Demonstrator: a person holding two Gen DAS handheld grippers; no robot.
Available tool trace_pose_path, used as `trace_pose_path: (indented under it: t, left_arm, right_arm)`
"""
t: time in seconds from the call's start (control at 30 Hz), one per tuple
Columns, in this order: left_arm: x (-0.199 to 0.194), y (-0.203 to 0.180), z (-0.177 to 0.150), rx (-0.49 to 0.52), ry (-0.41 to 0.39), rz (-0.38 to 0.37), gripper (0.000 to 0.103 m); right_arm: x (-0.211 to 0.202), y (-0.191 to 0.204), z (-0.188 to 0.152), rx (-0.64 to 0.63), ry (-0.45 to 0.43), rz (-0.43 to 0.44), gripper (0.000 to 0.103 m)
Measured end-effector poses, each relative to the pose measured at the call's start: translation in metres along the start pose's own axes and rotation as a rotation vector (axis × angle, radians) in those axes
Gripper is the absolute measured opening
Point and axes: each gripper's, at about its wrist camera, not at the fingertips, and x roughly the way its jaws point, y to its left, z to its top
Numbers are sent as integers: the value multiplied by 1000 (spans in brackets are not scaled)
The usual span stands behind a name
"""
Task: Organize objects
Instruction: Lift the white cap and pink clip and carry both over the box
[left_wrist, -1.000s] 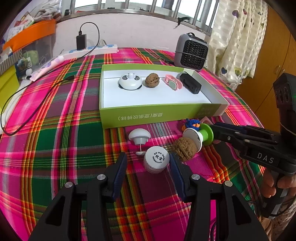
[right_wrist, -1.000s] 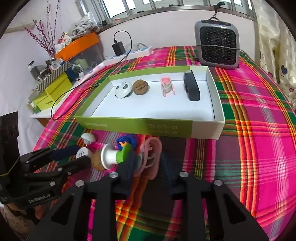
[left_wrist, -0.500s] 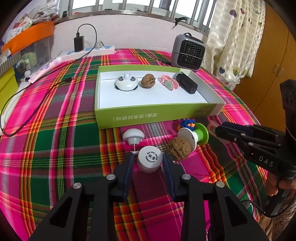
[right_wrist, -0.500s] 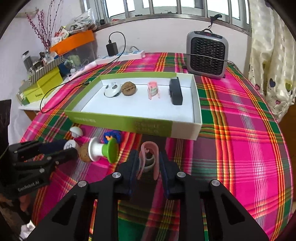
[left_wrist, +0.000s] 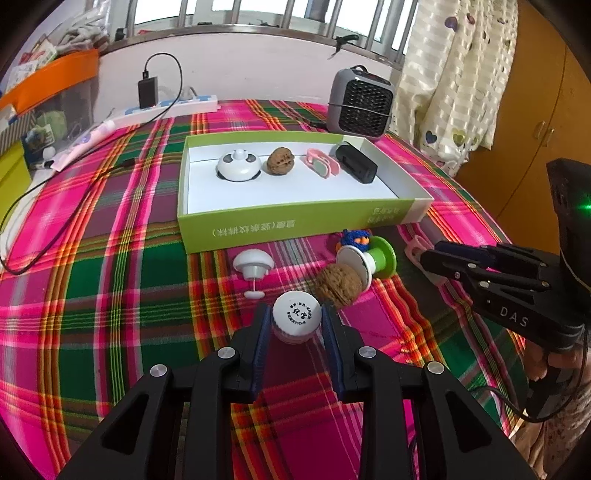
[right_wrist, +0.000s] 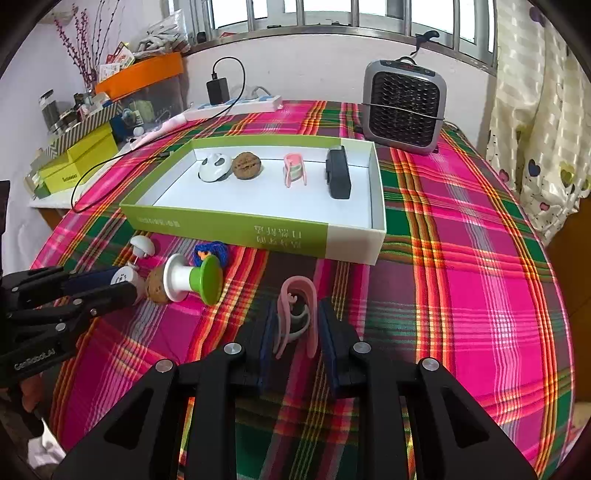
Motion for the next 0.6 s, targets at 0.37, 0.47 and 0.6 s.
trace_pose_path:
  t: [0.37, 0.47, 0.6]
  left_arm:
    - [5, 1, -1, -5, 18, 0, 28]
    - [6, 0, -1, 0, 16, 0, 30]
    - [8, -3, -1, 11, 12, 1, 34]
  right_arm:
    - [8, -2, -2, 7, 20, 0, 25]
    - [10, -3, -1, 10, 23, 1, 25]
    - [12, -2, -1, 7, 30, -7, 25]
